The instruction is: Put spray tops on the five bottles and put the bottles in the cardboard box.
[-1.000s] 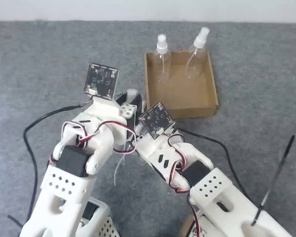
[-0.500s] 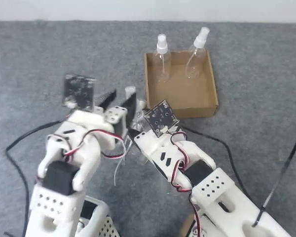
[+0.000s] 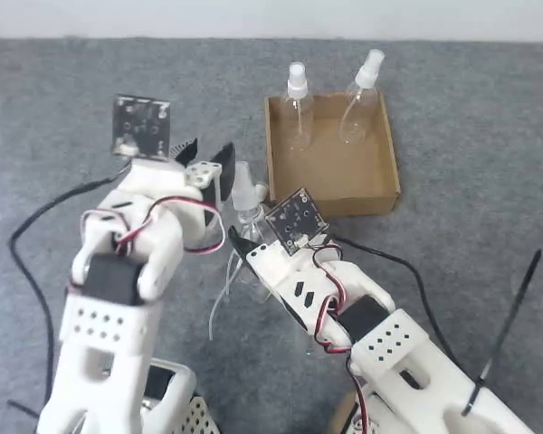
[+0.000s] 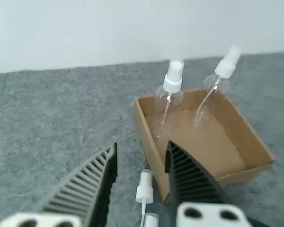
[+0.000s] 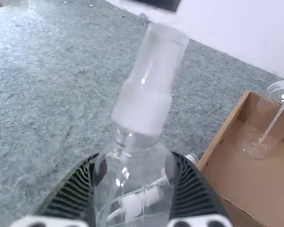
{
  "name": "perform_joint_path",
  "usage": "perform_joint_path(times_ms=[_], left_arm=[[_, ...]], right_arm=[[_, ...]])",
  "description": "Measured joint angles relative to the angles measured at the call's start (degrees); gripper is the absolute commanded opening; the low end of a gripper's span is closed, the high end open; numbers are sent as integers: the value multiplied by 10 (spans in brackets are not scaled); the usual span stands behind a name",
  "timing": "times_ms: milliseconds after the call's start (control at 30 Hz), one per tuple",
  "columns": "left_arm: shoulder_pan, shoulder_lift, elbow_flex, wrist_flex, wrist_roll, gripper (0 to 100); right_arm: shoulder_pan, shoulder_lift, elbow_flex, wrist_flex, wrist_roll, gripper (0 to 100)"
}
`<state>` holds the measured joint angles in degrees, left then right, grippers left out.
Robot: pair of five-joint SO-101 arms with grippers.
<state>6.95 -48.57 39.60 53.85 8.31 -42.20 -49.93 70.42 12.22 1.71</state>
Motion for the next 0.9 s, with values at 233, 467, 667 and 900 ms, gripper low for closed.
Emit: perform_joint_path(times_ms=[233,467,667,900], left_arm=[[-2,-11,0,18,-6,156],[-1,-103,88,25,-30,155],[-4,-142,104,25,-30,155],[-5,-145,58,30,-18,160]], right_arm=[[-1,1,0,0,0,6],[0,0,0,0,0,6],[0,0,0,0,0,6],[0,0,0,0,0,6]])
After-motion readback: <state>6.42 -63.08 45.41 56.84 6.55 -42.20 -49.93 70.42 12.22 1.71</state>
